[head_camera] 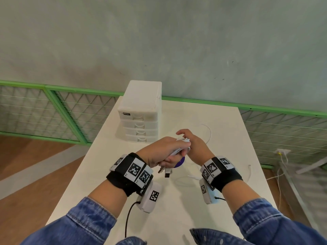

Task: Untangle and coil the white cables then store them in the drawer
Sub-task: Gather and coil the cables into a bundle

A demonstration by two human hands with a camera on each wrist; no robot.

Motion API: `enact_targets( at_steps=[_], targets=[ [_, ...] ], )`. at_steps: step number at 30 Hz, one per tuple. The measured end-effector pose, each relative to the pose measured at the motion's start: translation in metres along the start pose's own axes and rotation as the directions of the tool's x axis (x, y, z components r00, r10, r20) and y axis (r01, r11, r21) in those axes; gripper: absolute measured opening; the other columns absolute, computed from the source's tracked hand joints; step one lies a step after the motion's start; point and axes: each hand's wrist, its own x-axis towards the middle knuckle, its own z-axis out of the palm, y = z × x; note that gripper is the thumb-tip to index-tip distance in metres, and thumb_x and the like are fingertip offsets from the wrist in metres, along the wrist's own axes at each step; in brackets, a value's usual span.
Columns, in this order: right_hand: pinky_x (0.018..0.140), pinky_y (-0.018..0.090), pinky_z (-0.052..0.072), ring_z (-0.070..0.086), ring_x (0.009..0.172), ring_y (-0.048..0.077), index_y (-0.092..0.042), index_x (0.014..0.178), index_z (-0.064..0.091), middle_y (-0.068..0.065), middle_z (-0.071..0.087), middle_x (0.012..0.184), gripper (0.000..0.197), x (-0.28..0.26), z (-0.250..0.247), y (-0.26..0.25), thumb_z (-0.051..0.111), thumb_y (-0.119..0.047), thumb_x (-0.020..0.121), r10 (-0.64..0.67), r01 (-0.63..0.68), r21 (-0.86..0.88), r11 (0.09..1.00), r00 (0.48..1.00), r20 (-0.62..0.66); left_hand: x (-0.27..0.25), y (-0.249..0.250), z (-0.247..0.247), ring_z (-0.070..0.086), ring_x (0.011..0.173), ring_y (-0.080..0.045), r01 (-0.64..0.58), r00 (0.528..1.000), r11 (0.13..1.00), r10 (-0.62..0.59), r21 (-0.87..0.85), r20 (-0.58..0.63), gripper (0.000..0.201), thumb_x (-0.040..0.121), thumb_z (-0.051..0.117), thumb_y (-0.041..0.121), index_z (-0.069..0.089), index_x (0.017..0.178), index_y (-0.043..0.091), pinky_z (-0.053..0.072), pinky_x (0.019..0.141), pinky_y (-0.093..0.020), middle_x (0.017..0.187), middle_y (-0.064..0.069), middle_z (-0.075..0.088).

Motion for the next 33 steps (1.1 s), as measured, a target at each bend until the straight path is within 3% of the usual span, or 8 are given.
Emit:
enact_targets(
  at_steps=[4,8,12,15,18,21,26,33],
  targets=[
    [0.067,0.03,0.045,0.059,0.075,0.02,-0.015,0.109,0.05,0.004,0.064,0.085,0.018,-0.008,0.013,-0.004,0.047,-0.017,0.092,0.058,-0.057,0.069,0.996,0.998,-0.014,0.002,-0.005,-0.004,0.019,0.026,-0.008,-0.087,0.996,0.979,0.088,-0.186,-0.004,0.036,0.095,0.04,0.034,0.049,0.067,0.013,0.013,0.037,-0.018,0.035,0.004,0.028],
    [0.064,0.028,0.034,0.045,0.059,0.009,-0.022,0.082,0.054,-0.009,0.051,0.067,0.022,-0.016,0.021,-0.009,0.04,-0.01,0.094,0.064,-0.066,0.054,0.996,0.997,0.032,0.003,-0.005,-0.009,0.021,0.022,-0.006,-0.172,0.983,0.871,0.181,-0.46,-0.024,0.041,0.095,0.033,0.036,0.048,0.066,0.012,0.017,0.035,-0.019,0.031,0.007,0.029],
    [0.056,0.022,0.031,0.045,0.057,0.009,0.0,0.105,0.054,-0.006,0.049,0.064,0.021,-0.023,0.032,-0.004,0.039,-0.011,0.095,0.13,-0.131,-0.007,0.991,0.973,0.19,0.003,0.001,-0.011,0.023,0.023,-0.005,-0.267,0.962,0.762,0.251,-0.59,-0.111,0.041,0.093,0.034,0.043,0.046,0.067,0.013,0.017,0.039,-0.024,0.03,0.008,0.029],
    [0.056,0.014,0.037,0.059,0.064,0.017,-0.013,0.1,0.056,-0.006,0.055,0.071,0.018,-0.028,0.04,-0.001,0.041,-0.022,0.095,0.212,-0.223,0.014,0.975,0.941,0.264,0.007,0.003,-0.011,0.025,0.026,-0.004,-0.384,0.923,0.655,0.286,-0.65,-0.257,0.044,0.086,0.037,0.054,0.043,0.071,0.013,0.026,0.037,-0.019,0.033,0.008,0.03],
    [0.06,0.021,0.043,0.068,0.075,0.022,-0.028,0.09,0.056,-0.011,0.057,0.081,0.013,-0.031,0.041,-0.003,0.044,-0.024,0.093,0.233,-0.264,0.067,0.962,0.926,0.296,0.014,0.001,-0.013,0.028,0.03,-0.004,-0.528,0.848,0.539,0.287,-0.657,-0.446,0.042,0.074,0.042,0.056,0.043,0.074,0.014,0.031,0.04,-0.018,0.037,0.009,0.032],
    [0.058,0.028,0.049,0.067,0.065,0.021,-0.026,0.091,0.055,-0.003,0.061,0.091,0.012,-0.031,0.04,-0.006,0.043,-0.026,0.092,0.283,-0.313,0.037,0.949,0.897,0.34,0.019,0.001,-0.018,0.031,0.034,-0.003,-0.638,0.753,0.502,0.249,-0.584,-0.609,0.037,0.07,0.05,0.052,0.042,0.072,0.016,0.032,0.043,-0.017,0.041,0.01,0.034],
    [0.044,0.023,0.045,0.058,0.046,0.015,-0.019,0.092,0.054,0.0,0.058,0.096,0.018,-0.04,0.046,0.003,0.036,-0.021,0.093,0.384,-0.4,-0.057,0.915,0.819,0.426,0.016,0.006,-0.033,0.038,0.041,-0.007,-0.731,0.596,0.55,0.23,-0.403,-0.769,0.031,0.095,0.044,0.037,0.041,0.071,0.017,0.036,0.047,-0.018,0.047,0.009,0.04],
    [0.062,0.027,0.04,0.05,0.062,0.01,-0.024,0.081,0.062,-0.008,0.058,0.07,0.021,-0.038,0.028,0.008,0.044,-0.024,0.093,0.131,-0.119,-0.062,0.991,0.96,0.246,0.017,-0.01,-0.057,0.047,0.05,-0.017,-0.574,0.306,0.797,0.42,0.186,-0.855,0.015,0.092,0.058,0.017,0.045,0.093,0.01,0.045,0.057,-0.032,0.06,-0.001,0.049]
  ],
)
